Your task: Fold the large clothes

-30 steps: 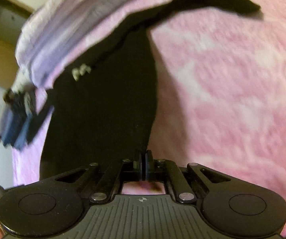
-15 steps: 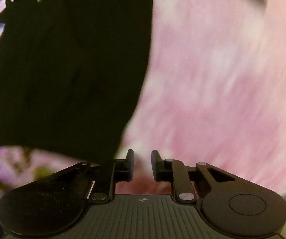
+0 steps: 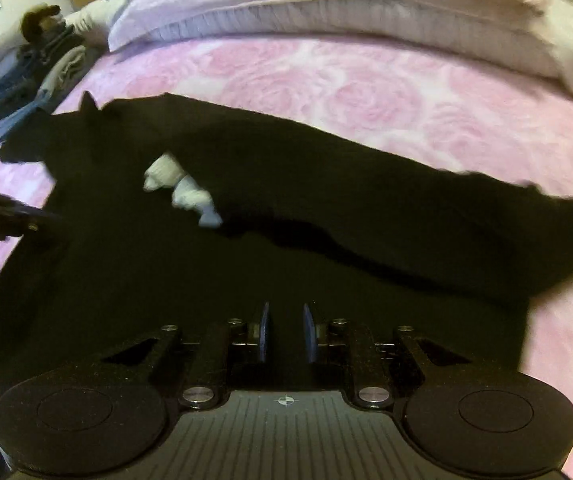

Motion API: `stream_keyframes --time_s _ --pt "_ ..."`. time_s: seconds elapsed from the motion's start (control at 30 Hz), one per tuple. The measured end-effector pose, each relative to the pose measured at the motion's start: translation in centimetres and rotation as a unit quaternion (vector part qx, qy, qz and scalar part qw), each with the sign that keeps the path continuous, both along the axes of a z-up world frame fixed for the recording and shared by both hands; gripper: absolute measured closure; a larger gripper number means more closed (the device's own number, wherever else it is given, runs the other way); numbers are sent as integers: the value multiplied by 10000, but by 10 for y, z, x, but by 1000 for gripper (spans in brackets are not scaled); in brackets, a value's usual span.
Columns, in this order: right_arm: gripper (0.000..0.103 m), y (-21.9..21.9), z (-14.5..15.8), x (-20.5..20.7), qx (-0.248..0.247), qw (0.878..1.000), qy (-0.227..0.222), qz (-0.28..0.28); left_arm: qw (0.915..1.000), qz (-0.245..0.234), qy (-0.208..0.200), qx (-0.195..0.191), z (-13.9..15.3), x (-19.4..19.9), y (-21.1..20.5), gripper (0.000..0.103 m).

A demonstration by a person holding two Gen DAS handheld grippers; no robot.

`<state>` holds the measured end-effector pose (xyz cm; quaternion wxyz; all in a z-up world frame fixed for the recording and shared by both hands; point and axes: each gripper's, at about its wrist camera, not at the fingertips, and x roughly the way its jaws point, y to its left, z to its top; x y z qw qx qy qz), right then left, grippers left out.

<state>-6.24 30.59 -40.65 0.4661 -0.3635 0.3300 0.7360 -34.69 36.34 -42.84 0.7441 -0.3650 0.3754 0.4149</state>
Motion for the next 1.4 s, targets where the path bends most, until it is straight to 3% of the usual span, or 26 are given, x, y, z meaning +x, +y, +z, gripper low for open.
stream_keyframes --time_s 0.17,0.23,0.3,0.37,0.47,0.57,0.67,0.7,0.77,0.83,0.9,1.03,1.07,1.17,1.2,1.23,1.27,1.3,1.4 --pt "88 101 1 2 678 9977 -14 -46 9984 -328 -13 455 -4 37 85 91" --pt "88 155 2 18 804 9948 111 -612 9974 -172 -61 704 -1 50 129 91" --pt "88 199 1 40 620 9883 337 -1354 9956 256 -97 901 4 52 168 91" --pt "88 220 6 64 458 9765 622 -2011 9928 688 -132 975 10 45 189 91" --pt "88 200 21 79 625 9710 1085 -2036 9882 1033 -437 1046 23 16 168 90" --pt "88 154 27 67 624 9741 1080 -1883 9847 1434 -591 795 29 -25 107 85" --pt "87 107 25 52 227 9780 948 -1844 9761 2092 -388 436 35 -85 42 82" --pt "87 91 25 50 70 9781 946 -1853 9691 2429 -243 359 36 -112 24 82" --pt "87 66 25 47 -190 9768 952 -1909 9431 3320 -40 201 36 -172 -1 74" --pt "87 50 28 41 -374 9760 894 -1950 9010 4335 -170 76 32 -233 -11 74" --pt "87 40 34 36 -390 9758 807 -1996 8551 5160 -456 218 28 -288 -10 69" --pt "87 34 42 23 -342 9773 655 -1985 7935 5999 -929 427 13 -350 19 65" --pt "87 33 45 18 -303 9784 625 -1947 7873 6061 -1023 485 9 -357 25 61" --pt "87 27 51 3 -203 9811 485 -1864 7802 6167 -942 449 -3 -367 52 67" --pt "87 25 53 -2 -186 9815 421 -1857 7873 6089 -827 496 -4 -365 58 78" --pt "87 22 55 -6 -168 9814 364 -1876 8062 5864 -545 564 -3 -361 64 103" --pt "87 19 56 -9 -154 9811 327 -1902 8186 5701 -282 640 0 -358 67 103" --pt "87 15 57 -12 -150 9806 288 -1935 8235 5609 17 850 7 -354 64 103" --pt "87 1 60 -18 -136 9781 179 -2070 8239 5448 671 1409 33 -342 31 102"
